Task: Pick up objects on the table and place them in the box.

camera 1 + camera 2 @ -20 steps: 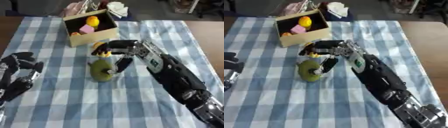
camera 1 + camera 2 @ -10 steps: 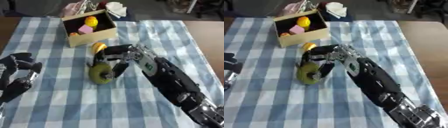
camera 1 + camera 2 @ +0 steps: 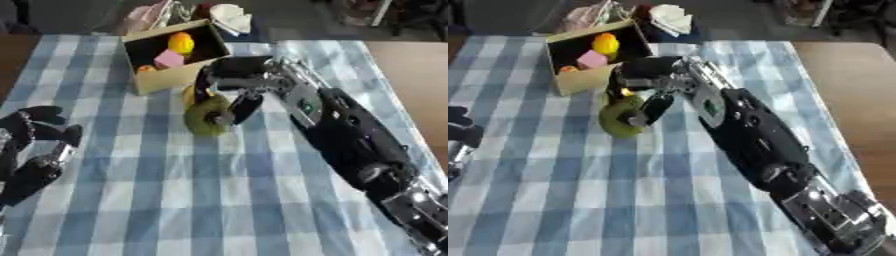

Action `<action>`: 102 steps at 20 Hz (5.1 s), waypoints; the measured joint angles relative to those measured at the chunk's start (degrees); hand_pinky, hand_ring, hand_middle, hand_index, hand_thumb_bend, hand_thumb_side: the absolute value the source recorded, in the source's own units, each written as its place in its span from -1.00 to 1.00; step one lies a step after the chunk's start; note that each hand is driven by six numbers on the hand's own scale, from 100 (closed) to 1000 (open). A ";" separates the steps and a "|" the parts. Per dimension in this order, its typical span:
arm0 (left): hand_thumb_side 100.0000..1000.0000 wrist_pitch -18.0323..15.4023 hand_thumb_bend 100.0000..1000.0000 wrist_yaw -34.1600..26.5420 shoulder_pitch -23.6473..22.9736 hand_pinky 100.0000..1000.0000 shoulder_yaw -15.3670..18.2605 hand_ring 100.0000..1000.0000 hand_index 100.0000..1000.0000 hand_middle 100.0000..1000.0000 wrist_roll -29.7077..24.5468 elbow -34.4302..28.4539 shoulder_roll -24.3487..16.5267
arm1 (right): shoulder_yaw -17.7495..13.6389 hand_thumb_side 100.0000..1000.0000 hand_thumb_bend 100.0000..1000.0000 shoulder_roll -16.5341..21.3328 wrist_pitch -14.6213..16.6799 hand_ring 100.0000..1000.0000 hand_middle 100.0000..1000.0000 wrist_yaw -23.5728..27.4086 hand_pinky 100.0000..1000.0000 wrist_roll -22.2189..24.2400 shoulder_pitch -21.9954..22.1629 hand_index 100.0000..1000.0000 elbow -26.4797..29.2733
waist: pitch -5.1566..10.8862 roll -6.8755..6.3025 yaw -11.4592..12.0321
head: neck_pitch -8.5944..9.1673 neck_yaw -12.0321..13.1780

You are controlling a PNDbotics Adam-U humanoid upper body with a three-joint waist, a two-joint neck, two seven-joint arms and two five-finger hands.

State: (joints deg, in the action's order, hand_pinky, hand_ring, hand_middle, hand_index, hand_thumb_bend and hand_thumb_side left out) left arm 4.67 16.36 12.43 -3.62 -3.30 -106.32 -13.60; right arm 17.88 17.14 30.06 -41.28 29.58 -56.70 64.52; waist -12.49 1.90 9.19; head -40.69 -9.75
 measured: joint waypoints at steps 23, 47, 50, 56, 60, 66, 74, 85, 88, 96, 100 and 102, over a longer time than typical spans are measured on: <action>-0.16 -0.64 -0.37 -0.64 0.71 0.29 -2.52 0.04 0.45 0.10 -2.71 0.01 0.56 | -20.69 -0.42 -0.59 -9.70 -28.44 0.64 0.69 -21.90 0.44 -46.08 -6.78 0.70 -21.42 | 0.03 -0.02 8.50 | 1.00 -5.99; -0.15 -0.28 -0.40 -0.71 0.65 0.29 -0.97 0.03 0.45 0.10 -1.19 0.00 1.00 | -10.91 -0.24 -0.61 -7.86 -13.53 0.73 0.80 -12.64 0.54 -20.39 -5.71 0.95 -12.28 | 0.00 -0.02 4.29 | 1.50 -4.44; -0.15 -0.19 -0.40 -0.68 0.63 0.29 -0.51 0.03 0.45 0.10 -0.66 0.00 1.00 | -8.84 -0.23 -0.62 -6.57 -12.15 0.74 0.81 -9.48 0.54 -15.94 -4.73 0.96 -9.64 | 0.00 -0.02 3.47 | 1.48 -4.04; -0.15 -0.09 -0.41 -0.63 0.49 0.29 0.00 0.03 0.45 0.10 -0.13 0.00 1.00 | -6.92 -0.23 -0.63 -5.23 -11.99 0.73 0.79 -7.44 0.54 -10.80 -2.78 0.94 -8.25 | -0.01 -0.03 2.64 | 1.43 -3.60; -0.15 -0.01 -0.41 -0.52 0.33 0.29 0.03 0.03 0.45 0.10 0.03 0.00 1.00 | -6.90 -0.24 -0.64 -5.21 -12.03 0.72 0.76 -7.67 0.54 -8.86 -1.94 0.91 -9.53 | -0.01 -0.03 2.45 | 1.42 -3.44; -0.14 0.07 -0.42 -0.45 0.24 0.29 0.28 0.03 0.45 0.10 0.12 0.00 1.00 | -7.85 -0.26 -0.65 -5.23 -12.43 0.71 0.70 -9.49 0.53 -7.57 -0.92 0.85 -13.35 | -0.01 -0.03 2.24 | 1.41 -3.42; -0.14 0.07 -0.43 -0.44 0.23 0.29 0.31 0.03 0.45 0.10 0.12 0.00 1.00 | -9.94 -0.29 -0.66 -6.08 -12.91 0.70 0.67 -13.23 0.53 -8.03 -0.15 0.82 -18.81 | -0.02 -0.29 2.24 | 1.41 -3.48; -0.14 0.07 -0.44 -0.44 0.23 0.29 0.30 0.02 0.45 0.09 0.12 -0.01 1.03 | -12.21 -0.31 -0.67 -7.89 -13.53 0.68 0.65 -17.20 0.52 -10.02 -0.02 0.80 -22.47 | -0.02 -0.39 2.58 | 1.37 -3.96; -0.14 0.07 -0.45 -0.44 0.23 0.29 0.30 0.02 0.45 0.09 0.12 -0.01 1.03 | -12.65 -0.34 -0.67 -8.45 -13.97 0.66 0.64 -18.20 0.50 -10.97 -0.08 0.78 -22.81 | -0.02 -0.39 2.75 | 1.36 -4.08; -0.13 -0.02 -0.47 -0.44 0.23 0.29 0.27 0.02 0.45 0.09 -0.01 -0.01 1.05 | -14.05 -0.68 -0.84 -10.85 -17.54 0.56 0.43 -22.46 0.44 -18.15 0.03 0.59 -23.86 | -0.02 -0.56 3.29 | 1.35 -4.68; -0.13 -0.03 -0.47 -0.46 0.24 0.29 0.27 0.02 0.45 0.09 -0.03 -0.01 1.05 | -14.33 -0.96 -1.00 -11.84 -18.48 0.44 0.10 -23.88 0.36 -22.59 0.17 0.25 -24.20 | -0.02 -0.56 3.46 | 1.35 -4.82; -0.13 -0.03 -0.48 -0.46 0.24 0.29 0.27 0.02 0.45 0.09 -0.03 -0.01 1.06 | -14.33 -1.00 -1.00 -12.04 -18.66 0.37 -0.06 -24.18 0.32 -25.61 0.23 0.05 -24.20 | -0.02 -0.56 3.46 | 1.34 -4.81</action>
State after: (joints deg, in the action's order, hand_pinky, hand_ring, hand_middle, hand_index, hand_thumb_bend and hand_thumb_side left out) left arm 4.64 15.90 12.67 -3.35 -3.33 -106.33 -12.55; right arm 3.55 5.10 11.40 -65.46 3.97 -56.47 40.32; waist -12.50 1.34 12.66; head -39.35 -14.56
